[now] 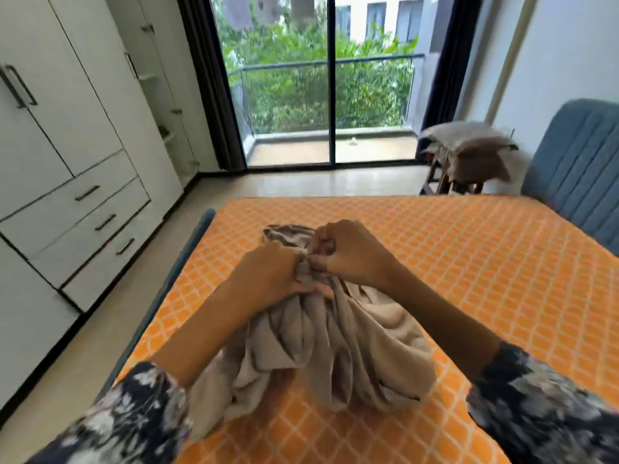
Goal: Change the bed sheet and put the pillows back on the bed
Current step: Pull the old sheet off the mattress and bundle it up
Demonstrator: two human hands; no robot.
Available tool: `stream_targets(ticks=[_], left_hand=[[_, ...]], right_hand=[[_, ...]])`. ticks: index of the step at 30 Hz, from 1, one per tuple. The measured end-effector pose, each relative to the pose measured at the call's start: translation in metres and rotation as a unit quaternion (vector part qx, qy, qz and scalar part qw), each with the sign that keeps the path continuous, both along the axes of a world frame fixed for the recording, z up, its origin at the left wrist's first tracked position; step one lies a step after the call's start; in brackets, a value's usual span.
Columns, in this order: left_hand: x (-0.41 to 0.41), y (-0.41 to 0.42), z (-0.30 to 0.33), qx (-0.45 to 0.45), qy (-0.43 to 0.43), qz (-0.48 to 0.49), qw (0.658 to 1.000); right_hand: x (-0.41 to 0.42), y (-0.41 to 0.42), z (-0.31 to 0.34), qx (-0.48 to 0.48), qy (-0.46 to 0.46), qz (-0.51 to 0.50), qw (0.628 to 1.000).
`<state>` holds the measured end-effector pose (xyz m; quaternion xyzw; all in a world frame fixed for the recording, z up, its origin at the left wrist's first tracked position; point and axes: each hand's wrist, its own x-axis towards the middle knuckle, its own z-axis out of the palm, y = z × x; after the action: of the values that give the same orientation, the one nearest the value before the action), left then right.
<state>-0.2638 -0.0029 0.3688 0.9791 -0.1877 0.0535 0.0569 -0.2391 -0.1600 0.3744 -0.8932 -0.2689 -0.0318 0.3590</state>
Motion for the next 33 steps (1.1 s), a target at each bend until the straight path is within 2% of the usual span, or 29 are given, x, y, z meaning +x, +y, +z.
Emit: stream_targets(ticks=[4, 7, 13, 16, 20, 22, 27, 30, 33], left_hand=[[-0.012, -0.010, -0.011, 0.024, -0.016, -0.084, 0.996], [-0.030, -0.015, -0.006, 0.124, -0.050, -0.191, 0.972], [-0.068, -0.023, -0.016, 0.143, 0.027, -0.173, 0.974], [-0.080, -0.021, -0.021, 0.133, 0.055, -0.126, 0.981], [-0.094, -0.026, -0.017, 0.130, 0.052, -0.081, 0.987], [-0.097, -0.036, -0.013, 0.138, 0.033, -0.076, 0.987], [-0.095, -0.041, -0.010, 0.136, 0.022, -0.037, 0.990], [-0.095, -0.043, -0.006, 0.140, -0.031, 0.005, 0.990], [-0.094, -0.053, 0.000, 0.151, -0.036, 0.025, 0.988]], right_hand=[[-0.017, -0.030, -0.008, -0.012, 0.047, 0.081, 0.996], [-0.026, -0.049, -0.019, -0.031, 0.082, 0.148, 0.985], [-0.064, -0.075, -0.072, 0.061, 0.167, 0.193, 0.965], [-0.085, -0.089, -0.127, 0.103, 0.193, 0.150, 0.964], [-0.106, -0.104, -0.191, 0.118, 0.213, 0.024, 0.969], [-0.109, -0.108, -0.207, 0.126, 0.213, -0.015, 0.969], [-0.106, -0.118, -0.210, 0.217, 0.231, -0.113, 0.942], [-0.115, -0.127, -0.218, 0.172, 0.182, -0.134, 0.959], [-0.122, -0.128, -0.238, 0.122, 0.117, -0.084, 0.982]])
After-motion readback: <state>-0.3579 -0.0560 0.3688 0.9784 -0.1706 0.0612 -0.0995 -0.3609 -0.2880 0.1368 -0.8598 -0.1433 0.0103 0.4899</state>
